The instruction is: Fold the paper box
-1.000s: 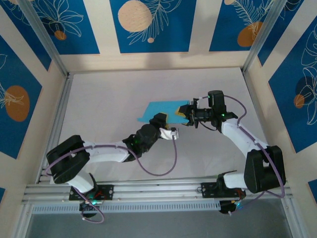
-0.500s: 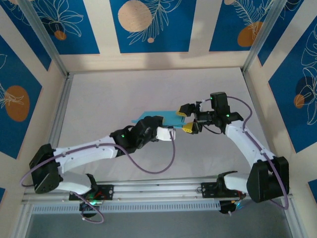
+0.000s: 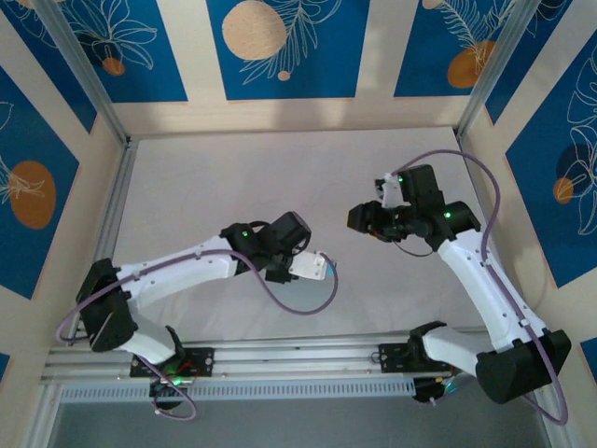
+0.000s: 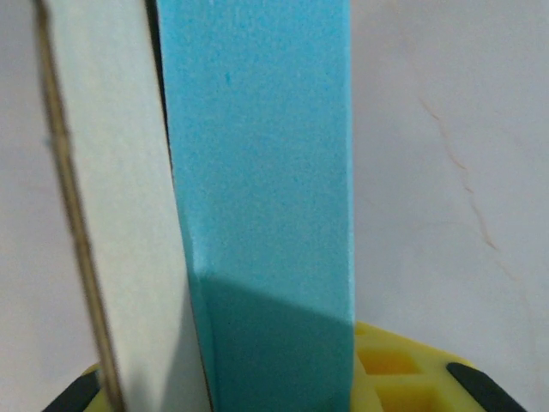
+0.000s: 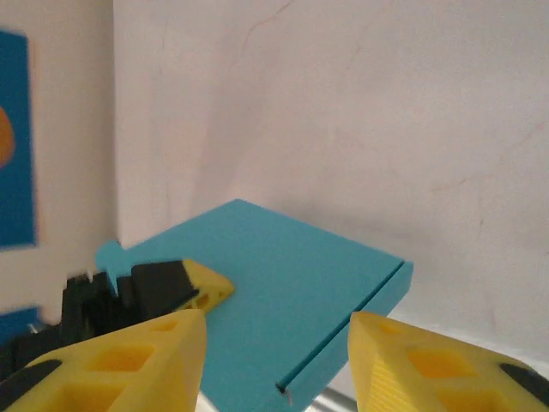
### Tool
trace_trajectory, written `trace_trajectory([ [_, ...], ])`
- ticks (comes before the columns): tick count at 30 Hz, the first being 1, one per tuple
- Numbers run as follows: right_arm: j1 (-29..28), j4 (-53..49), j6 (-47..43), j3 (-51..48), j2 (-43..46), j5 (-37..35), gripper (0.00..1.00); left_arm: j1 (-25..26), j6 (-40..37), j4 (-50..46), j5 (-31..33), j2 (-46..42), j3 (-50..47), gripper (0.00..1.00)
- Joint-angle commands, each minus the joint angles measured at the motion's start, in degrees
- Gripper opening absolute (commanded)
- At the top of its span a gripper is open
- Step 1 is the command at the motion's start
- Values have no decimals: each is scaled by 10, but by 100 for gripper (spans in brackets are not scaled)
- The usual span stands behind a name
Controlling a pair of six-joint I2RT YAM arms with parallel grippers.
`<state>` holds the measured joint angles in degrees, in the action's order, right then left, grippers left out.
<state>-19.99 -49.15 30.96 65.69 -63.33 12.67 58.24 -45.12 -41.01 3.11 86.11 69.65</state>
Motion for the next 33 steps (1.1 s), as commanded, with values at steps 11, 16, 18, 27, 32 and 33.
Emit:
trace_trajectory([
  [11, -56, -72, -305, -13, 10, 17, 29, -36, -14, -50, -124, 72, 56, 20],
  [16, -64, -76, -299, -34, -14, 48, 40, -37, -15, -36, -114, 79, 47, 23],
  [18, -67, -74, -295, -45, -15, 56, 43, -37, -18, -29, -109, 80, 41, 24],
  [27, -77, -47, -275, -83, -21, 73, 51, -39, -12, 4, -104, 86, 22, 26],
  [32, -78, -46, -265, -82, -39, 56, 50, -38, -4, 20, -98, 87, 5, 31],
  [33, -77, -49, -264, -81, -42, 48, 49, -39, -2, 25, -95, 86, 2, 32],
])
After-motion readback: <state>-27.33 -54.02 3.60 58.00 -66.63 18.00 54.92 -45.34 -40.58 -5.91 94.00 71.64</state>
